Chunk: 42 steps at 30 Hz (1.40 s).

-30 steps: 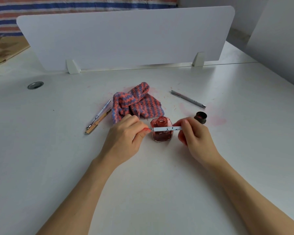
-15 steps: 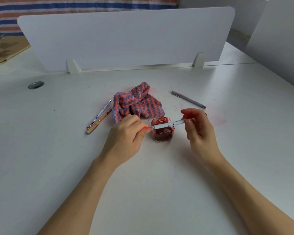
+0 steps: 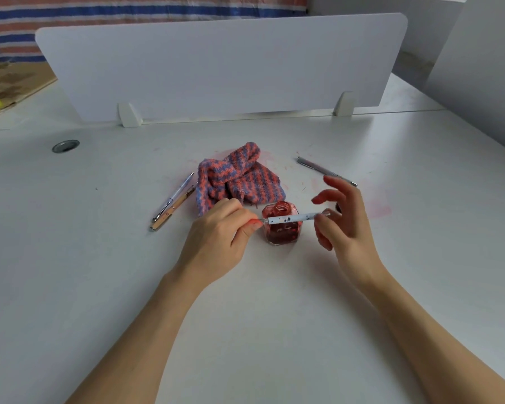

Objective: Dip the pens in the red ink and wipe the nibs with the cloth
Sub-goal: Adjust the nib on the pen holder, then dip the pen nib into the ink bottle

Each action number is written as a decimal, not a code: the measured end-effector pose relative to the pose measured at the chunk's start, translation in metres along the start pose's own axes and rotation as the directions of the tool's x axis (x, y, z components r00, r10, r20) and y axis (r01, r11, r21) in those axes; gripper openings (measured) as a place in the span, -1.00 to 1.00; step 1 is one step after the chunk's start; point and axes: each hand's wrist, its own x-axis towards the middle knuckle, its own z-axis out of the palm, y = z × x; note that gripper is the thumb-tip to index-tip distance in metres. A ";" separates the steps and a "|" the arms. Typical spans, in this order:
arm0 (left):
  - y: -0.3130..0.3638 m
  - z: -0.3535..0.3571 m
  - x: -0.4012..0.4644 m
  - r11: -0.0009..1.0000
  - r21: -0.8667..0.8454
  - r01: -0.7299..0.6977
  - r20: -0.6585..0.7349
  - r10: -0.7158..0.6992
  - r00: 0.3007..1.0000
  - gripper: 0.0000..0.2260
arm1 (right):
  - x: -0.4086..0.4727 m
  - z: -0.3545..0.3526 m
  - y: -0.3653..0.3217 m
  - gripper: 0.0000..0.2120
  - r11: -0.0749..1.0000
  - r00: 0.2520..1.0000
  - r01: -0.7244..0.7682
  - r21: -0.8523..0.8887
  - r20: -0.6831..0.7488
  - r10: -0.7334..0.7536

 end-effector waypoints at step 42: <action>0.008 0.009 -0.001 0.974 -0.135 0.180 0.004 -0.181 0.984 -0.64 | -0.001 0.005 -0.004 -0.75 0.979 0.992 0.048 -0.199 -0.103 -0.069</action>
